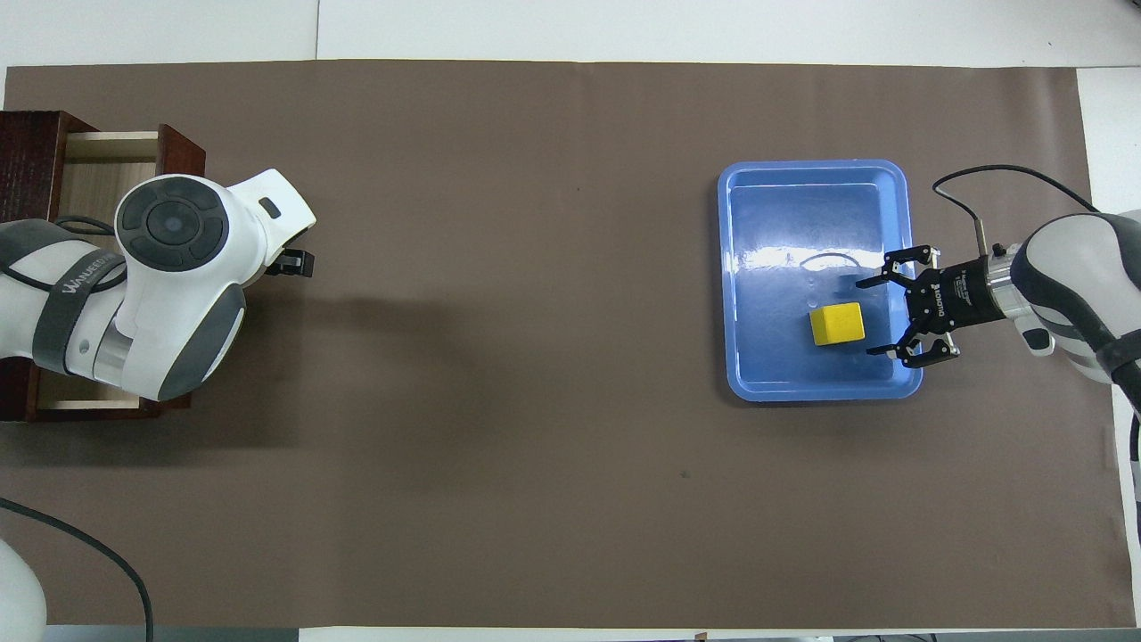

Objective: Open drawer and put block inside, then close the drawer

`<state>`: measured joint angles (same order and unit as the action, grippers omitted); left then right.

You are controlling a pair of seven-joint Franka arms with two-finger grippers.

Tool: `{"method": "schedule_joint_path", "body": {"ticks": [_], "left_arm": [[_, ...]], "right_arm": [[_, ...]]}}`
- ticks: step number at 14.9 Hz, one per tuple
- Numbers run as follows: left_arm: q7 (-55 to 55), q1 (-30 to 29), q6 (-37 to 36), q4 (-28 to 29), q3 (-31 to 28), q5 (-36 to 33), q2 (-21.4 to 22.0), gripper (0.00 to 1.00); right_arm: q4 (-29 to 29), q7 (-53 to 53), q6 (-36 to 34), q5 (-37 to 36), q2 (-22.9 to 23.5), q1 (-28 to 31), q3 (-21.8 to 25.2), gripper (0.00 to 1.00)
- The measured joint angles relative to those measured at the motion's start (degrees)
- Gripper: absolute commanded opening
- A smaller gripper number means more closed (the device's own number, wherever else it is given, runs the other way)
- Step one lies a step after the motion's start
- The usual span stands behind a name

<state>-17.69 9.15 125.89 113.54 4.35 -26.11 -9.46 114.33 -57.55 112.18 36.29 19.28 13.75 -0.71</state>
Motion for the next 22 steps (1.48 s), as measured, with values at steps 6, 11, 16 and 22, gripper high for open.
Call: {"method": "schedule_joint_path", "body": {"ticks": [6, 11, 16, 22], "left_arm": [[-1.8, 2.2, -0.3, -0.2, -0.1, 2.4, 0.0, 1.0], [-3.4, 4.2, -1.9, -1.1, -0.1, 3.9, 0.0, 1.0], [-3.6, 4.3, -5.8, -3.7, 0.1, 5.0, -0.1, 1.0], [-4.0, 4.9, -17.9, -15.9, 0.1, 9.7, -2.0, 1.0]], "right_arm": [[1.9, 0.7, 3.3, 2.3, 0.0, -2.0, -0.3, 1.0], [2.7, 2.6, 3.7, 2.7, -0.1, -2.1, -0.3, 0.99], [4.4, 5.3, 5.4, 3.6, -0.1, -2.1, -0.3, 0.92], [4.6, 5.3, 5.5, 3.7, -0.7, -2.1, -0.3, 0.43]]}}
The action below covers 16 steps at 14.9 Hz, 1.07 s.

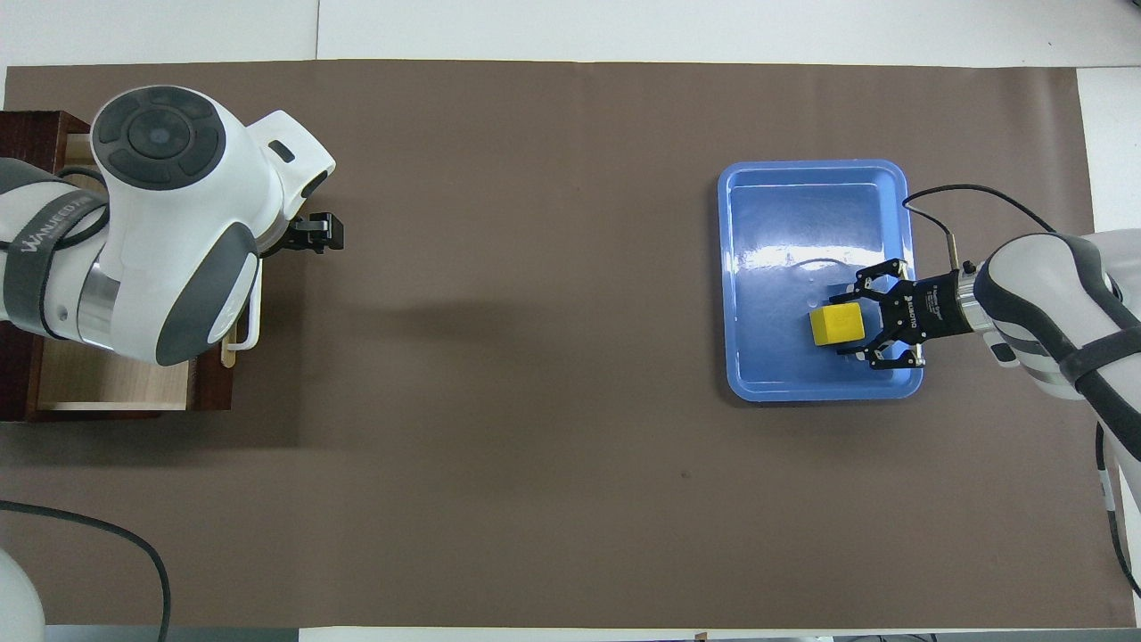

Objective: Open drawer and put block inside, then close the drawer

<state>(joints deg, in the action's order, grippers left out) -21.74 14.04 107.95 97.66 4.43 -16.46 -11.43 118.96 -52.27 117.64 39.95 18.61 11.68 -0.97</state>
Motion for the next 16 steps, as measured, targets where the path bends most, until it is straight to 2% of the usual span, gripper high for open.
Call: {"method": "schedule_joint_path", "body": {"ticks": [3, 4, 6, 9, 12, 16], "left_arm": [[-2.9, -0.1, -3.7, -3.7, -0.4, 3.7, 0.0, 1.0], [-4.4, -0.2, -4.7, -4.9, -0.7, 5.0, 0.2, 1.0], [-8.2, -1.1, -5.7, -6.5, -1.1, 6.8, 0.9, 1.0], [-15.7, -3.1, -6.6, -6.9, -1.2, 10.7, 3.0, 1.0], [-29.1, -3.5, -7.3, -6.9, -1.1, 11.7, 4.4, 1.0], [-47.4, -3.5, -7.4, -6.9, -0.8, 14.0, 4.6, 1.0]], "right_arm": [[0.0, 0.0, 0.0, 0.1, -0.3, 0.0, 0.0, 0.15], [0.0, 0.0, -0.1, 0.1, -0.3, 0.0, 0.0, 0.02], [-0.6, 0.1, -1.1, 0.1, -0.3, 0.0, 0.0, 0.0], [-5.2, 0.0, -6.3, 0.2, -1.1, 0.1, 0.0, 0.0], [-9.1, -4.8, -7.9, 0.3, -2.9, -0.4, -0.2, 0.0], [-12.9, -10.3, -7.6, 0.3, -4.6, -6.7, -0.5, 0.0]]}}
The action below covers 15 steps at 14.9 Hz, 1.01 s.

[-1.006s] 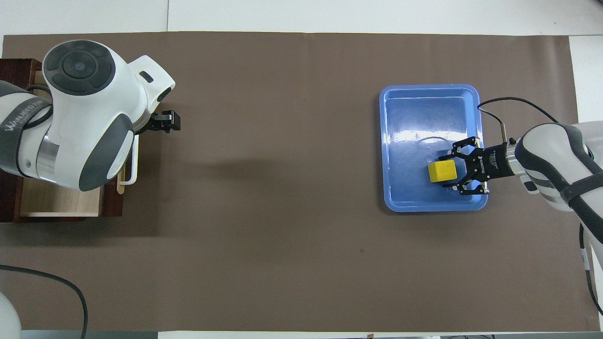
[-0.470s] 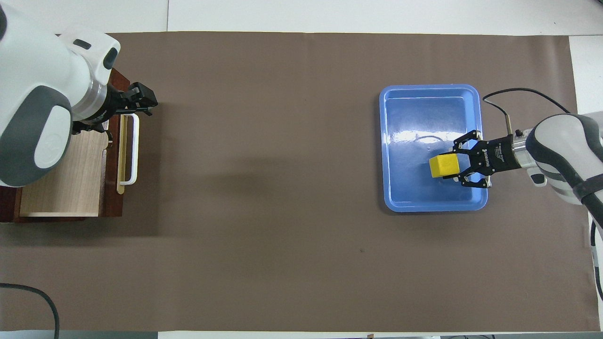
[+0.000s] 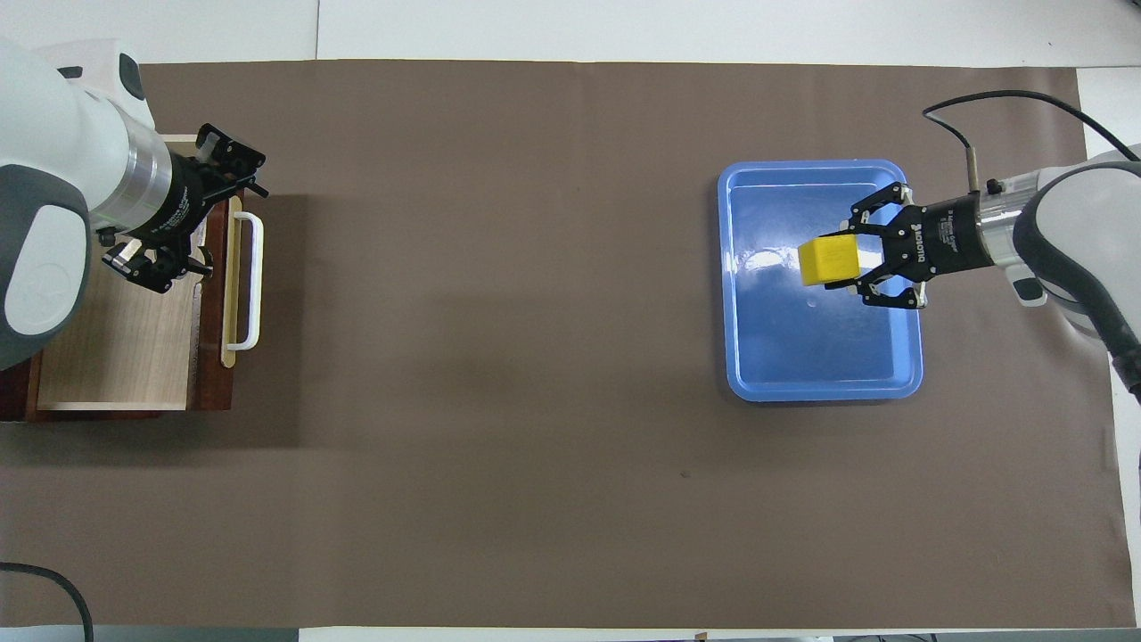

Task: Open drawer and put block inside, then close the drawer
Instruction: 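Lift the yellow block with the right gripper toward the left gripper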

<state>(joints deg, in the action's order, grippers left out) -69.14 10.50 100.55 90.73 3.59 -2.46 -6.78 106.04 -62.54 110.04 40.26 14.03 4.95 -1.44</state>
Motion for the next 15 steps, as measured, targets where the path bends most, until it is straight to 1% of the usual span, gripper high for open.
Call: {"method": "schedule_joint_path", "body": {"ticks": [3, 4, 6, 9, 12, 13, 15], "left_arm": [[-12.6, 0.0, 0.0, 0.0, 0.0, 1.5, 0.0, 1.0], [-18.0, 0.0, 0.0, 0.0, 0.1, 1.6, 0.0, 1.0], [-30.2, 0.6, 0.0, 0.0, 0.6, 1.7, 0.0, 1.0], [-39.4, 2.9, 0.0, 0.0, 1.1, 1.7, 0.0, 1.0], [-45.2, 6.0, 0.0, -0.5, 1.3, 1.8, -0.2, 1.0], [-47.9, 7.4, -0.1, -1.4, 1.3, 1.8, -0.9, 1.0], [-53.0, 10.2, -1.3, -5.0, 1.3, 1.8, -3.8, 1.0]], "right_arm": [[-1.9, -5.5, 0.8, 0.0, 0.0, -4.8, -0.2, 0.0], [-2.6, -7.5, 0.8, 0.0, 0.0, -6.2, -0.2, 0.0], [-4.8, -14.7, 1.3, 0.0, 0.0, -10.6, -0.2, 0.0], [-6.6, -23.8, 5.6, 0.0, 0.0, -17.1, -0.3, 0.0], [-6.7, -30.8, 11.4, 0.0, 0.1, -23.6, -0.3, 0.0], [-6.7, -32.5, 13.1, 0.0, 0.3, -25.6, -0.3, 0.0], [-6.7, -34.3, 15.4, 0.0, 0.5, -28.7, -0.4, 0.0]]}}
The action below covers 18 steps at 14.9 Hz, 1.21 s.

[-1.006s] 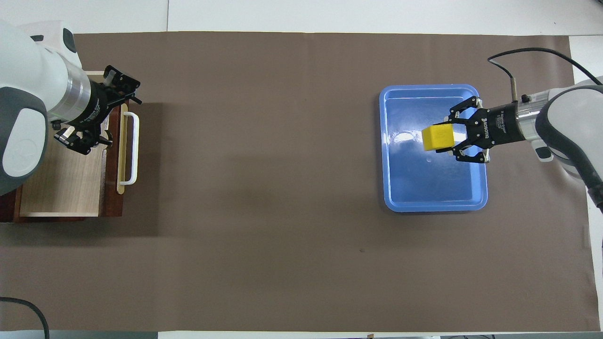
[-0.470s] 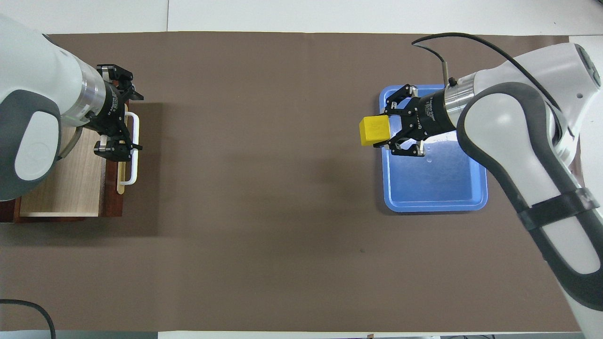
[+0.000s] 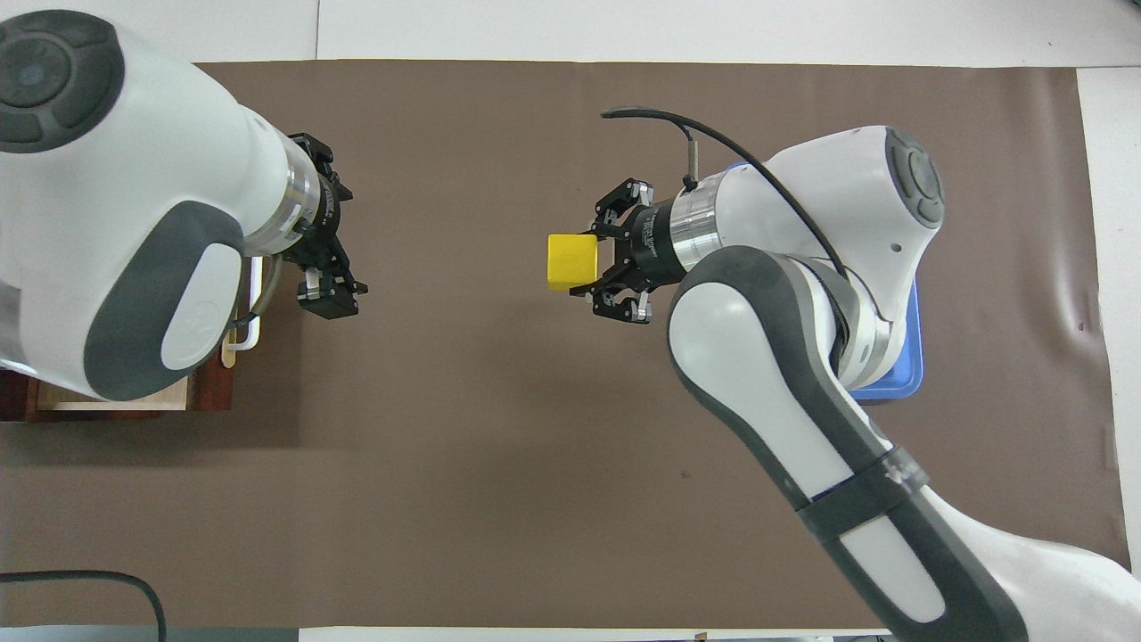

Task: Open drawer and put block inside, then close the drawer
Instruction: 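Lift the yellow block with the right gripper toward the left gripper, then grasp the yellow block with the left gripper and open the right gripper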

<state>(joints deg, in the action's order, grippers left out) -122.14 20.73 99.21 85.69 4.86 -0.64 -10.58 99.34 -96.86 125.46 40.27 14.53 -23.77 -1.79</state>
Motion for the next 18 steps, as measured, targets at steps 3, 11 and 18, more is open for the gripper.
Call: {"method": "schedule_joint_path", "body": {"ticks": [3, 11, 18], "left_arm": [[-5.6, 4.0, -1.5, -5.4, 0.0, 0.0, -4.9, 1.0], [-11.7, 10.5, -2.1, -6.9, -0.1, 0.0, -7.4, 1.0], [-13.5, 12.5, 0.6, -5.7, -0.1, -0.1, -8.2, 1.0]], "right_arm": [[0.0, -0.4, 1.8, 0.0, 0.8, -2.3, 0.0, 0.0], [0.0, -0.4, 3.5, 1.2, 1.7, -3.2, 0.1, 0.0], [0.0, -0.4, 3.8, 1.4, 1.8, -3.2, 0.1, 0.0]]}}
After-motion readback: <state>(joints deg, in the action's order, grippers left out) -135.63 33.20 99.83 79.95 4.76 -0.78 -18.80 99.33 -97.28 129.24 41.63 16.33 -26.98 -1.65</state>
